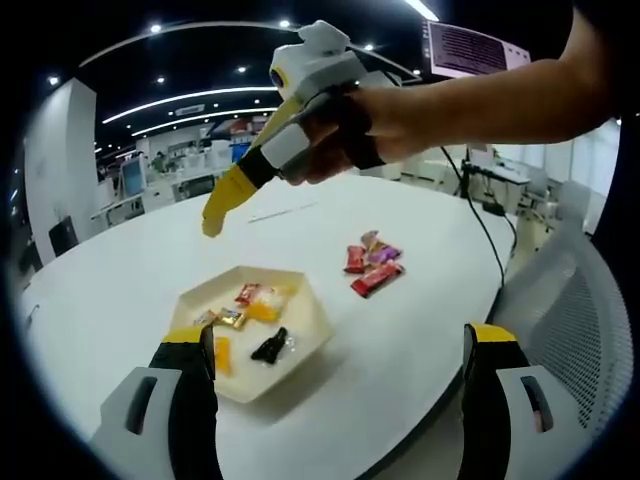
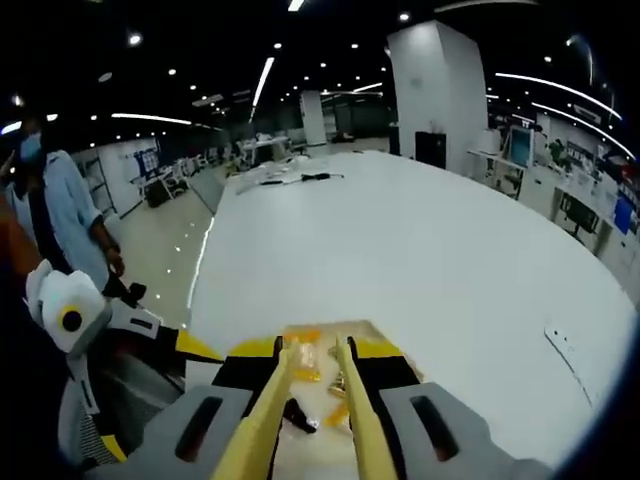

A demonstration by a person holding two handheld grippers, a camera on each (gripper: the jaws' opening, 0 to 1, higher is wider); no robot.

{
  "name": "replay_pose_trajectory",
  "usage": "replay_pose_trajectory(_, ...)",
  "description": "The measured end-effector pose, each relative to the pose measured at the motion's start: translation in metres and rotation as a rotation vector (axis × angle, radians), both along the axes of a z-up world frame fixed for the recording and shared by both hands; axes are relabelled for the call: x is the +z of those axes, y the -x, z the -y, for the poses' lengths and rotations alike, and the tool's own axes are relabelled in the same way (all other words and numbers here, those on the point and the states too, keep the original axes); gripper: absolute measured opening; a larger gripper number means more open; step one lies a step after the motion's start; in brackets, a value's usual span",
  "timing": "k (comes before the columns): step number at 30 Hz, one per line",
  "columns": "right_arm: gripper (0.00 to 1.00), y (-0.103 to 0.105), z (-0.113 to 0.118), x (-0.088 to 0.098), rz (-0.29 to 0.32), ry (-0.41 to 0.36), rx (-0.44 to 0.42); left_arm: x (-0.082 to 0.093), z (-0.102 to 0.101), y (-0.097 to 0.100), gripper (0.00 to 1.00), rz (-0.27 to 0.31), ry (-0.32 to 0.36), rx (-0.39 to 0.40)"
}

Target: Place the target food into the container with the food tongs after gripping and lifting it, then release it inside without dropping or visibly crushing the food.

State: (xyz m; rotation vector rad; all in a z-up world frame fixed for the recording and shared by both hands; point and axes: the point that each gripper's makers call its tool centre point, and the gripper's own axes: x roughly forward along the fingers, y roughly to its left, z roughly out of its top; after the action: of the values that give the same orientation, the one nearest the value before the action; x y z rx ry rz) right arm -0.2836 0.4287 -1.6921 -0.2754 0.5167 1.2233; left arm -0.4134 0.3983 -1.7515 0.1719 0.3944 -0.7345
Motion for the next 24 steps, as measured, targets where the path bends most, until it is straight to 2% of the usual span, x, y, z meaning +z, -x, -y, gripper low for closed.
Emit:
replay_pose_trajectory(9,0.26,0.0,0.021,0.012,0.02,-0.002,-0.001,0.002,0.001,0.001,0.99,0.004,0.003,-0.004)
replay_pose_trajectory(24,0.26,-0.013,0.102,0.015,0.042,0.017,-0.096,0.001,0.0,0.001,0.99,0.008,-0.005,-0.001)
